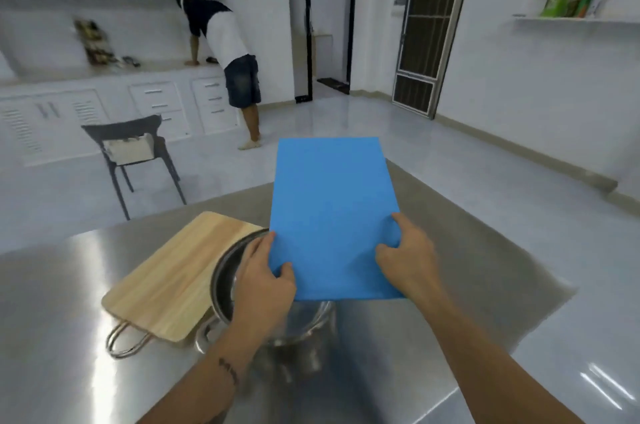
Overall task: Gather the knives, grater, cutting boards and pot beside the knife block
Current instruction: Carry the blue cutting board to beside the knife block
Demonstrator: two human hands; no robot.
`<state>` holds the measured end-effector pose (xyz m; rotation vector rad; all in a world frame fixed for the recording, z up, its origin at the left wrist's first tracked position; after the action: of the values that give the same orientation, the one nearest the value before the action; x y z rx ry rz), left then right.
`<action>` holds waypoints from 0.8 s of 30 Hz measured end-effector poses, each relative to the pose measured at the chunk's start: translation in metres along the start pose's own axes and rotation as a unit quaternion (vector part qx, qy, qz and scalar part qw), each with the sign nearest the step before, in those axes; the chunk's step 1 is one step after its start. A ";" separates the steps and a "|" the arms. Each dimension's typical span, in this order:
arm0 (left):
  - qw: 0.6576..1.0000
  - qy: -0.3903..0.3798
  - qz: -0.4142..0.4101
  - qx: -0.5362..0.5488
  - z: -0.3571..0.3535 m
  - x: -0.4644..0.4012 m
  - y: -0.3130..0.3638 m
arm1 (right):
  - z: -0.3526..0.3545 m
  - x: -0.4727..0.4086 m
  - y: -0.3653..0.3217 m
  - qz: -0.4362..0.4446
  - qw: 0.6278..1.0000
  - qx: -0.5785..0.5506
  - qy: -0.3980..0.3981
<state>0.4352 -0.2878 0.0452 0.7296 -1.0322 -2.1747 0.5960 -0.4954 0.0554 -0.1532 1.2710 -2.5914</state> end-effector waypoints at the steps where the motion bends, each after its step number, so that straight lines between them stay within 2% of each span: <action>1: 1.000 0.012 0.006 0.001 0.025 0.001 -0.009 | -0.016 0.011 -0.017 0.010 1.000 -0.007 -0.009; 8: 0.994 0.096 0.048 0.037 0.227 0.050 -0.115 | -0.155 0.133 -0.144 0.075 0.992 -0.054 -0.086; 14: 0.985 0.144 0.093 0.029 0.383 0.108 -0.216 | -0.286 0.245 -0.222 0.100 0.979 -0.083 -0.156; 18: 0.971 0.182 0.151 0.019 0.456 0.146 -0.274 | -0.350 0.305 -0.262 0.116 0.970 -0.082 -0.197; 24: 0.948 0.233 0.213 0.042 0.530 0.193 -0.333 | -0.438 0.369 -0.306 0.139 0.947 -0.061 -0.282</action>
<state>-0.1567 -0.0083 0.0209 0.9070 -0.9289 -1.5009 0.0978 -0.0804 0.0217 -0.6384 1.1315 -2.0193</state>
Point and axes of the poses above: each hand's wrist, its own x-axis away from the middle knuckle, its own z-axis out of the back of the hand, y = z × x, the point moved 8 cm from there along -x, towards the middle knuckle, and after that the axes turned 1 degree about -x, right-handed, at the moved point
